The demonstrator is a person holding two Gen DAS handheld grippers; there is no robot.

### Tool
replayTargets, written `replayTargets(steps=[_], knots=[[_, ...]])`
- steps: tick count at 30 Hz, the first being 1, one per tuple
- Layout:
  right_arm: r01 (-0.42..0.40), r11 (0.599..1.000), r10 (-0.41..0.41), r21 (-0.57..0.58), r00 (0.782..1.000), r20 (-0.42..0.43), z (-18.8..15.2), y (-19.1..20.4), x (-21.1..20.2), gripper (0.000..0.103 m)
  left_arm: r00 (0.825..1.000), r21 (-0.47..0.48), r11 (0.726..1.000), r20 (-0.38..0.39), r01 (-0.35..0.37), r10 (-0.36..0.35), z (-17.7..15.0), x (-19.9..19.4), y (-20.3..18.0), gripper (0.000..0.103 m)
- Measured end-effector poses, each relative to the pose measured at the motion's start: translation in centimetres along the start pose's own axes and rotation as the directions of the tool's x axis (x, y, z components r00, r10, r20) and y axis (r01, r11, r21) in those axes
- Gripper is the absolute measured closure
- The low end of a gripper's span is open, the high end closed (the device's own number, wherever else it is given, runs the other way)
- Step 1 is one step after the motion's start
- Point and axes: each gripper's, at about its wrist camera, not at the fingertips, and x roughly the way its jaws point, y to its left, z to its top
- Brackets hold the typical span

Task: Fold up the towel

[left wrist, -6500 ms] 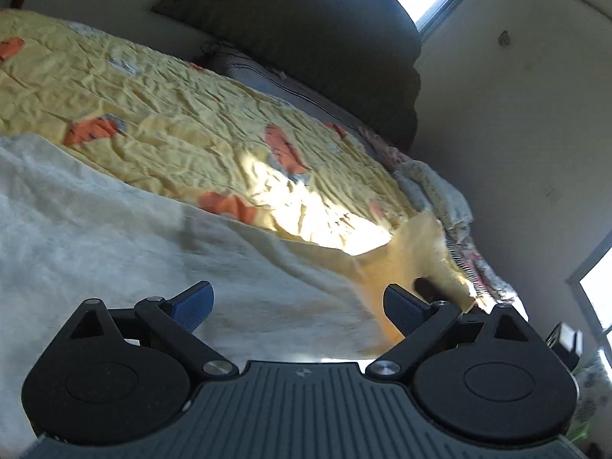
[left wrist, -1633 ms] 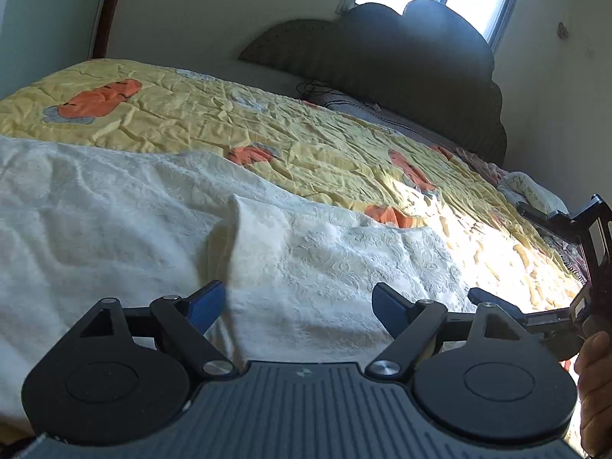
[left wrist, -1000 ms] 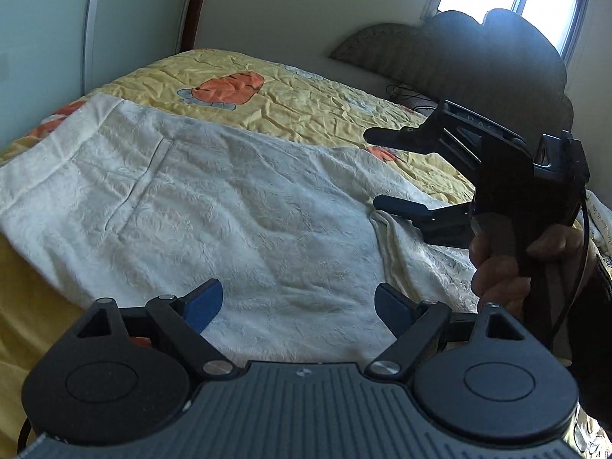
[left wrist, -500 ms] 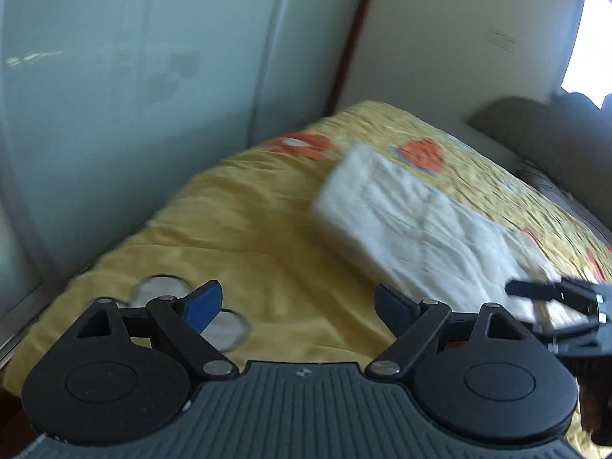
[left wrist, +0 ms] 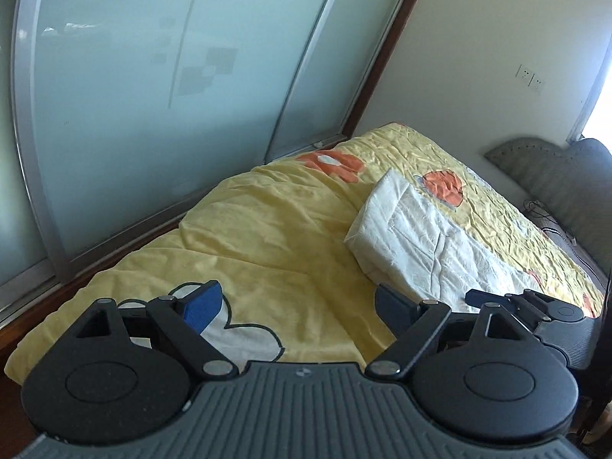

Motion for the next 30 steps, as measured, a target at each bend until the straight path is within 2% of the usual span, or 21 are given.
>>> replayTargets(steps=[4,5,6,8,10,12,15,18,20,21,23,24,25,26,27,30], knots=[[0.039,0.991,-0.035,-0.129,0.999,0.037,-0.6,2.7,0.3,0.026,0.999,-0.043,0.998,-0.029,0.035,-0.036,0.1,0.8,-0.2,0.014],[0.021,0.991,-0.015,-0.129,0.999,0.048,-0.6,2.8,0.3,0.034,0.998,-0.058,0.997,-0.037,0.048,-0.050,0.1,0.9,-0.2,0.014],[-0.012,0.996,0.017,-0.088,0.999,0.046,-0.5,2.3,0.4,0.044,0.997,-0.073,0.995,-0.041,0.063,-0.066,0.2,0.9,-0.4,0.014],[-0.076,0.995,0.072,0.069,0.996,0.056,-0.5,0.2,0.6,0.050,0.992,-0.116,0.987,-0.050,0.112,-0.118,0.6,1.2,-0.6,0.014],[-0.165,0.961,0.145,0.223,0.984,0.102,-0.9,-2.3,0.4,0.053,0.978,-0.198,0.963,-0.063,0.184,-0.200,1.1,1.8,-0.6,0.013],[-0.250,0.907,0.204,0.340,0.965,0.164,-2.0,-4.2,0.3,0.056,0.960,-0.284,0.928,-0.074,0.241,-0.272,1.6,3.0,-0.8,0.011],[-0.297,0.869,0.223,0.396,0.949,0.223,-3.3,-5.0,0.2,0.056,0.943,-0.335,0.905,-0.110,0.262,-0.314,2.0,5.3,-2.1,0.009],[-0.302,0.866,0.227,0.399,0.947,0.226,-3.3,-5.0,0.0,0.056,0.933,-0.323,0.902,-0.118,0.287,-0.339,2.5,7.7,-4.0,0.009],[-0.302,0.866,0.227,0.398,0.947,0.226,-3.3,-4.9,0.0,0.056,0.933,-0.329,0.904,-0.139,0.273,-0.332,2.8,9.9,-4.9,0.010],[-0.302,0.867,0.227,0.397,0.947,0.226,-3.3,-5.0,-0.1,0.056,0.938,-0.333,0.910,-0.153,0.246,-0.310,2.8,10.7,-5.1,0.017],[-0.309,0.861,0.231,0.403,0.945,0.230,-3.4,-5.2,0.0,0.056,0.949,-0.336,0.922,-0.173,0.194,-0.263,2.7,12.1,-5.1,0.037],[-0.315,0.857,0.236,0.408,0.943,0.234,-3.5,-5.4,0.0,0.056,0.950,-0.336,0.925,-0.186,0.179,-0.252,2.6,12.6,-5.1,0.056],[-0.319,0.854,0.239,0.411,0.942,0.236,-3.5,-5.4,0.0,0.055,0.951,-0.334,0.927,-0.192,0.169,-0.243,2.6,13.0,-4.7,0.066],[-0.322,0.852,0.241,0.412,0.941,0.237,-3.5,-5.5,0.1,0.055,0.952,-0.326,0.930,-0.186,0.172,-0.242,2.5,13.1,-4.7,0.068],[-0.321,0.853,0.241,0.411,0.941,0.237,-3.5,-5.5,0.1,0.055,0.954,-0.311,0.934,-0.184,0.174,-0.238,2.5,13.2,-4.8,0.079],[-0.330,0.854,0.249,0.401,0.938,0.242,-3.5,-5.4,0.0,0.049,0.963,-0.278,0.948,-0.173,0.155,-0.209,2.2,13.2,-4.6,0.079]])
